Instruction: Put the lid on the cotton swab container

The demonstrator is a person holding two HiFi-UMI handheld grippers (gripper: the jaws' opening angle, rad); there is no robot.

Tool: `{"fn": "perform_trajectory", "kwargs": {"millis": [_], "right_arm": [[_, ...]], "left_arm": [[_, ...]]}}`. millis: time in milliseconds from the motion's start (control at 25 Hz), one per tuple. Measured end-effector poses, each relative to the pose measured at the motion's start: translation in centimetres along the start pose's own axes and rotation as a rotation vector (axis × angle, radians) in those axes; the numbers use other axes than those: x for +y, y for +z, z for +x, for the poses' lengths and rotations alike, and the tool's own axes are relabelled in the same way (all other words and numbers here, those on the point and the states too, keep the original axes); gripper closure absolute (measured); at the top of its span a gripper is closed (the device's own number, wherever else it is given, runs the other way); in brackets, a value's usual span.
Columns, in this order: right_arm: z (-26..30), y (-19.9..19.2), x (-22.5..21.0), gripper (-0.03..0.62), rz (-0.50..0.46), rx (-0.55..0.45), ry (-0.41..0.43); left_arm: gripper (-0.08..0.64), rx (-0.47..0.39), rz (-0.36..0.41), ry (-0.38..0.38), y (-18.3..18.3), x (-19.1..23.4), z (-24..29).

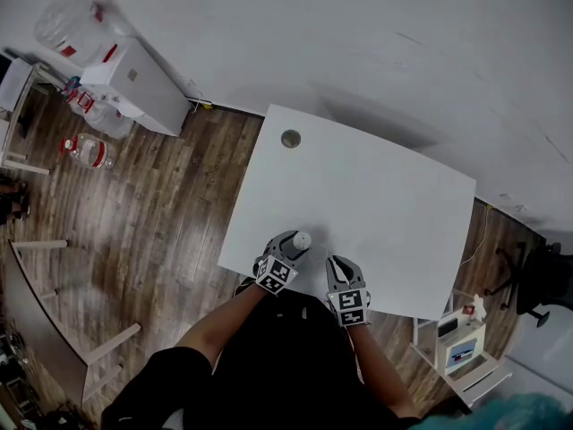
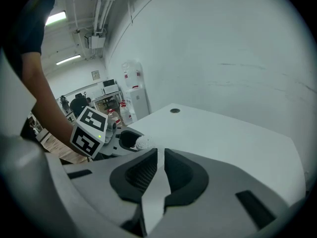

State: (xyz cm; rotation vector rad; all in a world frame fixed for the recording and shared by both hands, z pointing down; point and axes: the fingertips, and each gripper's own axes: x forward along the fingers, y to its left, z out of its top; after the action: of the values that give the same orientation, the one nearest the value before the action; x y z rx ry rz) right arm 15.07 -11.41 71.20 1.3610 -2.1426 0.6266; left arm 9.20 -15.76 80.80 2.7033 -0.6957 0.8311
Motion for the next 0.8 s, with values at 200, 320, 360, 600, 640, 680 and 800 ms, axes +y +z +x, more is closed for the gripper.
{"fn": "perform_trajectory", "kwargs": {"millis": [200, 320, 360, 600, 640, 680, 800], "right_arm": [[1.2, -1.8, 0.7, 0.445, -0.021, 0.069, 0.061], [2.4, -2.9, 1.1, 0.437, -0.075, 0.102, 0.086], [2.8, -3.3, 1.2, 0.431, -0.099, 0.113, 0.096], [3.0, -4.5, 2.0, 0.422, -0.155, 0.155, 0.142], [2.9, -4.3, 2.1, 0.422, -0.148, 0.146, 0.146], [2.9, -4.0, 2.1, 0.422, -0.135, 0.133, 0.148], [2.7, -2.6, 2.2, 0.422, -0.093, 0.094, 0.147]], "left_arm": [[0.301, 0.003, -0.003, -0.007, 0.0, 0.2, 0.1], [0.301, 0.003, -0.009, -0.008, -0.1, 0.3, 0.1], [0.301, 0.005, -0.010, -0.009, -0.1, 0.3, 0.1], [0.301, 0.024, 0.010, -0.027, -0.3, -0.4, 0.2], [0.301, 0.027, 0.011, -0.027, -0.3, -0.5, 0.1], [0.301, 0.029, 0.012, -0.027, -0.2, -0.4, 0.1], [0.301, 0.029, 0.012, -0.028, -0.2, -0.1, -0.2]]}}
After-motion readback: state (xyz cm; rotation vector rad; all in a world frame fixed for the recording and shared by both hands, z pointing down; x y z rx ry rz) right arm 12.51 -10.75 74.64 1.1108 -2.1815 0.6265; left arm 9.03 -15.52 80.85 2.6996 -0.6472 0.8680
